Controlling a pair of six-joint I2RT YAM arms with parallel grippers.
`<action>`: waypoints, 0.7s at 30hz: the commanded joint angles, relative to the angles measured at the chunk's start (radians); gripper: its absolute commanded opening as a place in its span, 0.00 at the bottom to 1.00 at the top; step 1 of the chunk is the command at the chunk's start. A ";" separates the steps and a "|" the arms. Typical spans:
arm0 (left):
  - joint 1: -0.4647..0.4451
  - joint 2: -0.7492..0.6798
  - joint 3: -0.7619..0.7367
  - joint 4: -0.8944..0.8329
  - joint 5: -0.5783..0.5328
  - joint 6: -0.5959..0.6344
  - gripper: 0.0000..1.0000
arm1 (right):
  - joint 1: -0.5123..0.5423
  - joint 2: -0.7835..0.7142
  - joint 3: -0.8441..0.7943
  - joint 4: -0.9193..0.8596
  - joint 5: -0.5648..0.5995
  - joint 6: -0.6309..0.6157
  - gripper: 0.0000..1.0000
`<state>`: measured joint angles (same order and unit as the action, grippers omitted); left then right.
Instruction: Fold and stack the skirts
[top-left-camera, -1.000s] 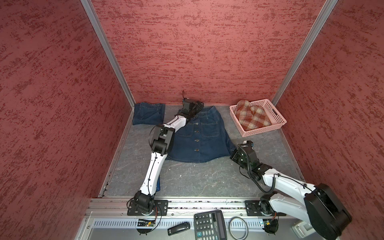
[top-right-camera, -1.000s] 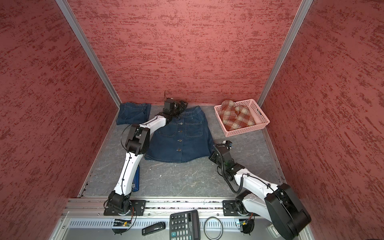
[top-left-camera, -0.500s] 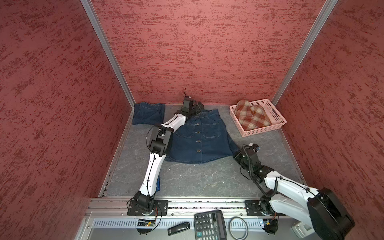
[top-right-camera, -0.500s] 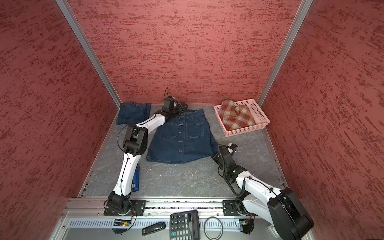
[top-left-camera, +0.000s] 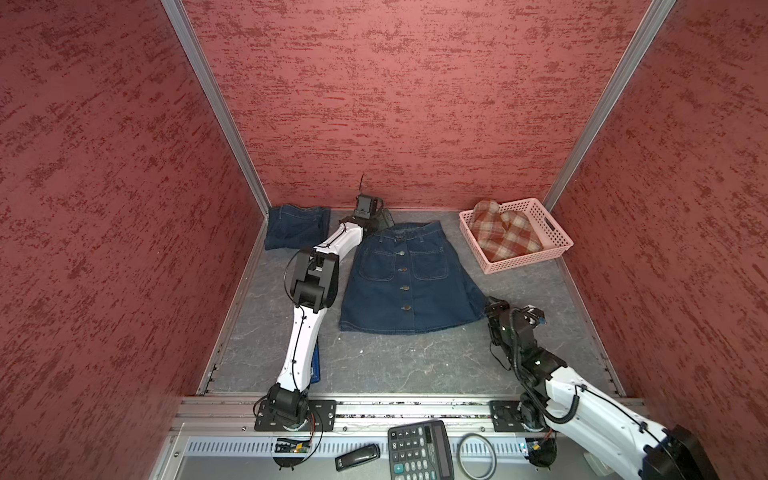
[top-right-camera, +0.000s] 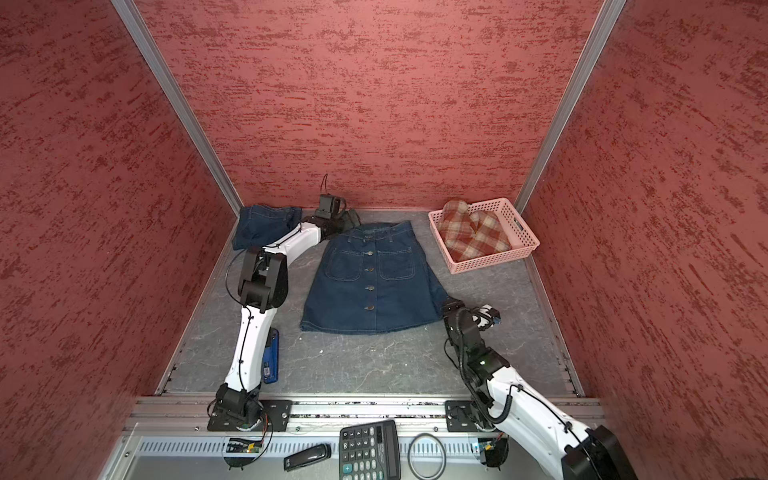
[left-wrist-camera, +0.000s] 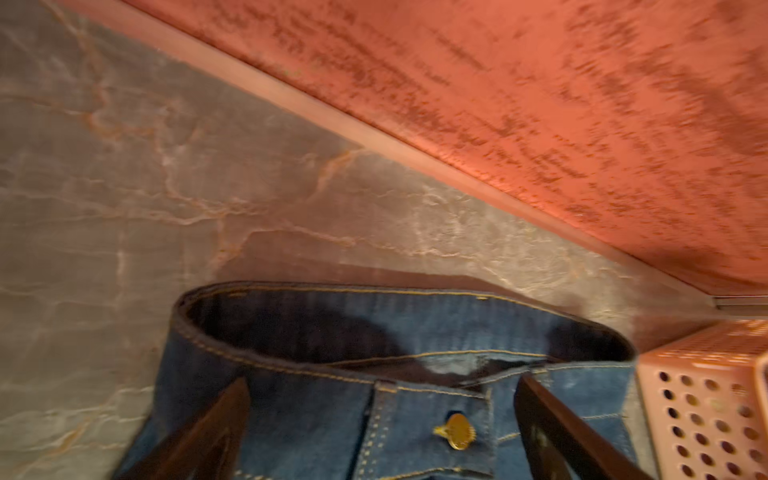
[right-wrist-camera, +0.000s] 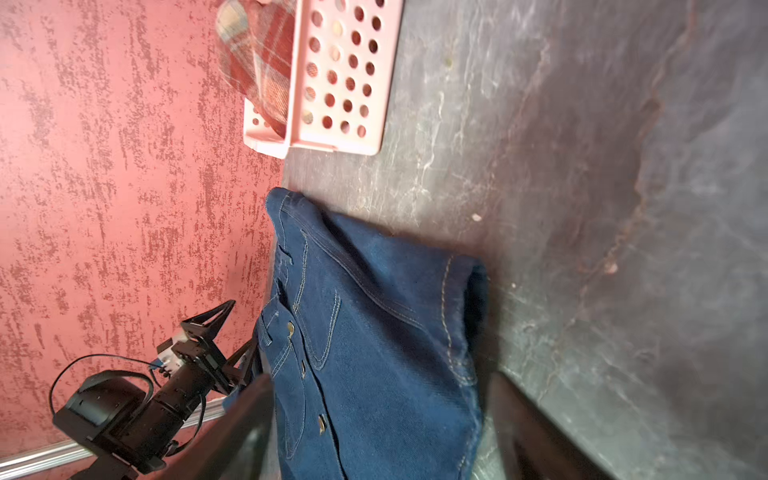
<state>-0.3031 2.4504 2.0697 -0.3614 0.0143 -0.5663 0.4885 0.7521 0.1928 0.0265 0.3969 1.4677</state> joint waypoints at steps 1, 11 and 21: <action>-0.008 0.042 0.049 -0.086 -0.027 0.023 1.00 | -0.011 0.028 0.099 -0.100 0.013 -0.089 0.90; 0.023 0.020 0.014 -0.146 -0.007 0.036 1.00 | -0.036 0.574 0.535 -0.258 -0.291 -0.713 0.75; 0.109 0.021 -0.018 -0.257 0.028 0.008 1.00 | -0.037 0.769 0.692 -0.267 -0.315 -0.898 0.73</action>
<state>-0.2298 2.4687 2.0811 -0.5308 0.0452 -0.5449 0.4534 1.5120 0.8516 -0.2295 0.1268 0.6556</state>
